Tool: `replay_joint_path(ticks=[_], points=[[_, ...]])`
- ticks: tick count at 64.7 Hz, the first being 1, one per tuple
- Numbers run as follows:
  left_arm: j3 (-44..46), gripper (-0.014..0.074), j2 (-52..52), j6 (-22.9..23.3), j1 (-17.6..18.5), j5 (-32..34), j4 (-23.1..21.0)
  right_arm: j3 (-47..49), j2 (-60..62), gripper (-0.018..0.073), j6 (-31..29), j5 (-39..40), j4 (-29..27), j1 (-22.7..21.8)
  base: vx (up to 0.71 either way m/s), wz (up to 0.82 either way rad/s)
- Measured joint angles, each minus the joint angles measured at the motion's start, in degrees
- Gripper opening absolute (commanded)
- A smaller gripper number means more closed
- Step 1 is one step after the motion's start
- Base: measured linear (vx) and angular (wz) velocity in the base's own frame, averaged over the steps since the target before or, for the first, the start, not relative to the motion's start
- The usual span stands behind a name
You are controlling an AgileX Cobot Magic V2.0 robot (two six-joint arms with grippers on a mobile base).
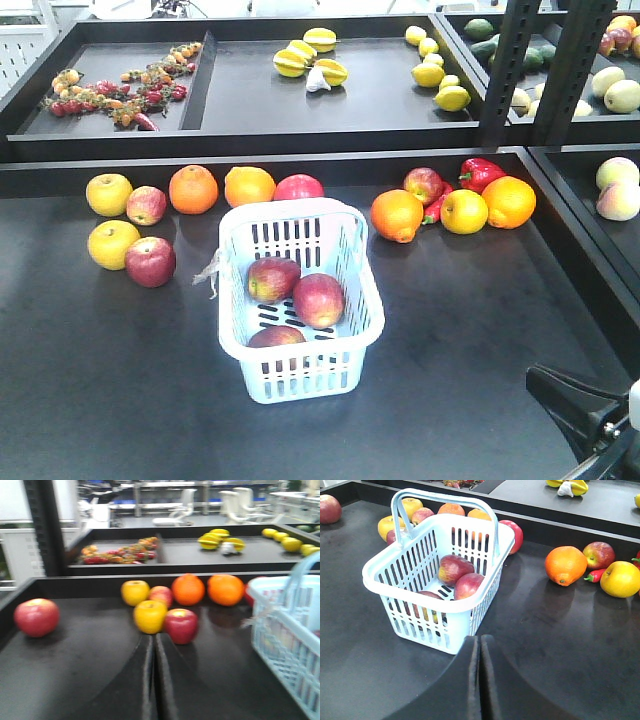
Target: Pick three apples into basket with both arms
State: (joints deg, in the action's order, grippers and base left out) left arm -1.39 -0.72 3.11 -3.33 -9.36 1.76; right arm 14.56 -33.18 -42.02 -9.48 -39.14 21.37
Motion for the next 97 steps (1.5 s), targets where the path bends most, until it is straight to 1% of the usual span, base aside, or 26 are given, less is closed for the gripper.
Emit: replay_joint_path(ticks=[5, 17, 28, 46, 56, 66, 74, 83, 97], points=[[0.0, -0.0006, 0.0, 0.0, -2.1, 0.5, 0.1, 0.0, 0.0, -0.0005, 0.0, 0.0, 0.0, 0.0, 0.00, 0.00], [0.0, -0.0006, 0.0, 0.0, -5.6, 4.2, -0.6, 0.0, 0.0, -0.0005, 0.0, 0.0, 0.0, 0.0, 0.00, 0.00], [0.0, -0.0006, 0.0, 0.0, -6.9, 5.9, -0.7, 0.0, 0.0, -0.0005, 0.0, 0.0, 0.0, 0.0, 0.00, 0.00], [0.0, -0.0006, 0.0, -0.1, -7.0, 9.4, -0.9, 0.0, 0.0, -0.0005, 0.0, 0.0, 0.0, 0.0, 0.00, 0.00], [0.0, -0.0006, 0.0, -0.1, -7.0, 9.4, -2.7, 0.0, 0.0, -0.0005, 0.0, 0.0, 0.0, 0.0, 0.00, 0.00], [0.0, -0.0006, 0.0, -0.1, -7.0, 9.4, -3.4, 0.0, 0.0, -0.0005, 0.0, 0.0, 0.0, 0.0, 0.00, 0.00], [0.0, -0.0006, 0.0, 0.0, -5.9, 9.4, -3.7, 0.0, 0.0, -0.0005, 0.0, 0.0, 0.0, 0.0, 0.00, 0.00], [0.0, -0.0006, 0.0, 0.0, -3.8, 9.4, -3.7, 0.0, 0.0, -0.0005, 0.0, 0.0, 0.0, 0.0, 0.00, 0.00], [0.0, -0.0006, 0.0, 0.0, -3.7, 9.4, -3.7, 0.0, 0.0, -0.0005, 0.0, 0.0, 0.0, 0.0, 0.00, 0.00]])
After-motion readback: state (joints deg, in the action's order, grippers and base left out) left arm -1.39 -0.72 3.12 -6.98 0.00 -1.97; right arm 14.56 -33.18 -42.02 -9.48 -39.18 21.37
